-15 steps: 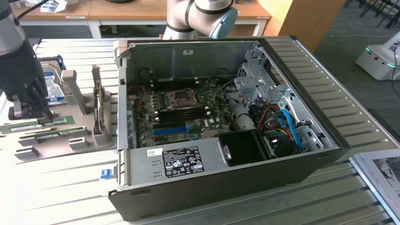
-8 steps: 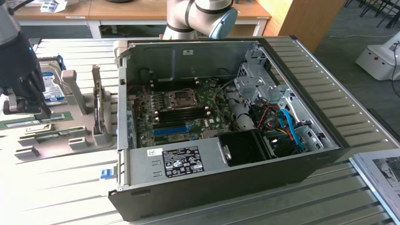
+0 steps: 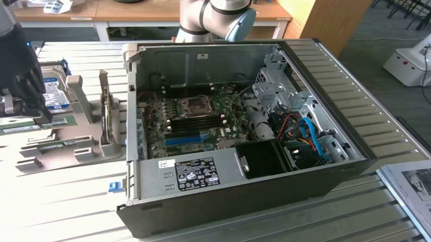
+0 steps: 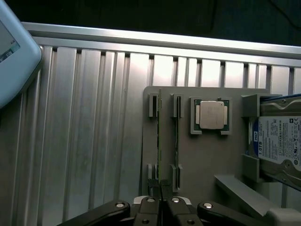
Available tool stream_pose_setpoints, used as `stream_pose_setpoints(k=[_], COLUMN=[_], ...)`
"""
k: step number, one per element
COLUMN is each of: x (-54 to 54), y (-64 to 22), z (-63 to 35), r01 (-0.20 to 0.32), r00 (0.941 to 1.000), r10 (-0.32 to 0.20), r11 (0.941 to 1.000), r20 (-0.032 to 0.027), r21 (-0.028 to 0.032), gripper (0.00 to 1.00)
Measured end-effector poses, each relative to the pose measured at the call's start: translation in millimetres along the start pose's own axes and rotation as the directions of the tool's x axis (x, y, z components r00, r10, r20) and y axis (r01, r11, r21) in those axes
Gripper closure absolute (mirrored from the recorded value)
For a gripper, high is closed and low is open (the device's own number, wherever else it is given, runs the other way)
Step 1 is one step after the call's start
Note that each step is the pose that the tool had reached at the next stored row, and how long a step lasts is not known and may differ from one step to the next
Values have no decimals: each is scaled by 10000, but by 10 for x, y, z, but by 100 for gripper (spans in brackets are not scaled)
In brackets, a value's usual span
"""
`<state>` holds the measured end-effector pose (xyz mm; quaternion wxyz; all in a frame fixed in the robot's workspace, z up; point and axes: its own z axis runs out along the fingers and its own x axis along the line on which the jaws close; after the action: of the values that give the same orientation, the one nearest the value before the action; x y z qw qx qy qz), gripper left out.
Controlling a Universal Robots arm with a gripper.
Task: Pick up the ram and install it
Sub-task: 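Pick up the ram and move it above insertion slot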
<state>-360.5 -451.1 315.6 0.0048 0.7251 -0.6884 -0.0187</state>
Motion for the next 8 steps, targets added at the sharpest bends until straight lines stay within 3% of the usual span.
stream_pose_setpoints(k=[8], x=[-3], y=[3], z=[-165], r01=[0], r00=[10000], r10=[0], r11=[10000], r20=[-8], r21=[-1], gripper=[88])
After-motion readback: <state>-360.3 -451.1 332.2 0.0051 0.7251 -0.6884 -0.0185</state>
